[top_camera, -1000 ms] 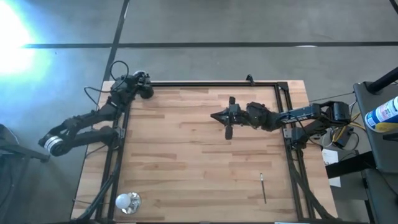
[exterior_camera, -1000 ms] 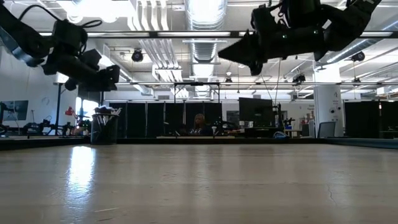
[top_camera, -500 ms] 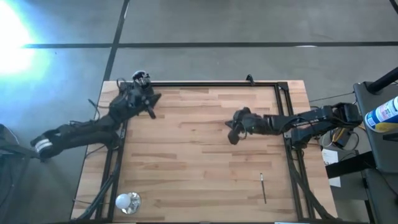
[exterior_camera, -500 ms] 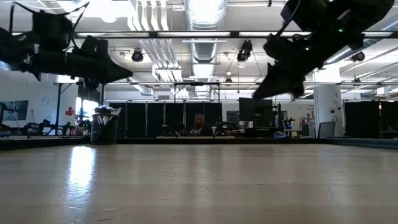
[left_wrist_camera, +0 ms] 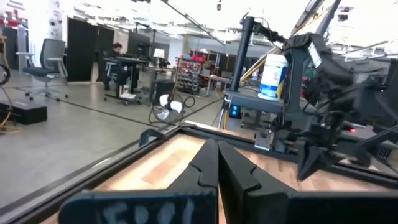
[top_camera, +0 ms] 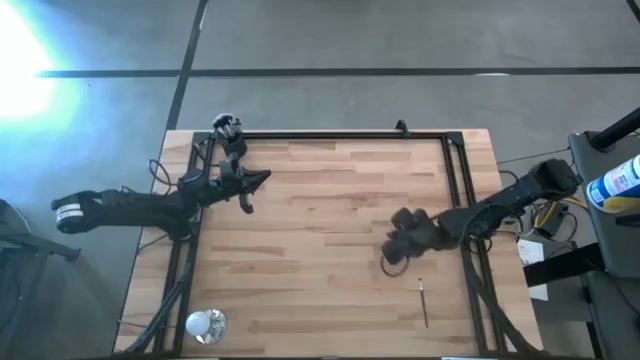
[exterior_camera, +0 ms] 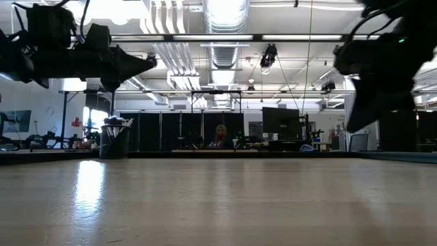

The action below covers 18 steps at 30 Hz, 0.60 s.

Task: Put items in baskets/containers
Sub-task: Put the black eyeshadow brush into the black pen holder

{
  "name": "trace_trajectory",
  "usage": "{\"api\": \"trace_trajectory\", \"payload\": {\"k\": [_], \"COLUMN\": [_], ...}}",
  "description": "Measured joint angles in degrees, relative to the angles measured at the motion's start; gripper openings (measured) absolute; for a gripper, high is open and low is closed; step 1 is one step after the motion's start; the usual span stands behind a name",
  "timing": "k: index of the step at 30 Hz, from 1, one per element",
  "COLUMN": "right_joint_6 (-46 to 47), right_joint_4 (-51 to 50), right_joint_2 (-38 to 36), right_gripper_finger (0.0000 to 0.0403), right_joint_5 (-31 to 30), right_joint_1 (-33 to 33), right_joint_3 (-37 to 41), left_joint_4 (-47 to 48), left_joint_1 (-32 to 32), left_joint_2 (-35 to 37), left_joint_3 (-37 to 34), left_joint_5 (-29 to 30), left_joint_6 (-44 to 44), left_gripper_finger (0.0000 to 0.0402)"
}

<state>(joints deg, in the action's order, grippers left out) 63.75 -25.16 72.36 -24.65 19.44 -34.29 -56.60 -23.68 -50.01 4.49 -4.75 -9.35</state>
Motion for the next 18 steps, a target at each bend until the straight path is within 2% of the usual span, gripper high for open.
{"api": "trace_trajectory", "payload": {"k": [4,7,12,18], "right_joint_6": [14.6,25.6,39.7,52.3], "right_joint_4": [-10.9,-15.7,-16.5,-16.9], "right_joint_2": [0.1,0.1,0.1,1.4], "right_gripper_finger": [0.0009,0.0009,0.0022,0.0068], "right_joint_5": [0.5,2.2,8.3,12.9], "right_joint_1": [7.6,12.9,20.6,26.3], "right_joint_3": [-3.1,-5.3,-6.2,-6.2], "left_joint_4": [0.0,0.0,-0.1,-0.4], "left_joint_1": [0.2,0.2,0.4,1.7], "left_joint_2": [-2.3,-4.1,-7.0,-10.8], "left_joint_3": [0.9,1.4,2.6,4.4], "left_joint_5": [-0.7,-3.4,-6.6,-6.6], "left_joint_6": [0.2,0.2,0.2,0.2], "left_gripper_finger": [0.0000,0.0000,0.0000,0.0000]}}
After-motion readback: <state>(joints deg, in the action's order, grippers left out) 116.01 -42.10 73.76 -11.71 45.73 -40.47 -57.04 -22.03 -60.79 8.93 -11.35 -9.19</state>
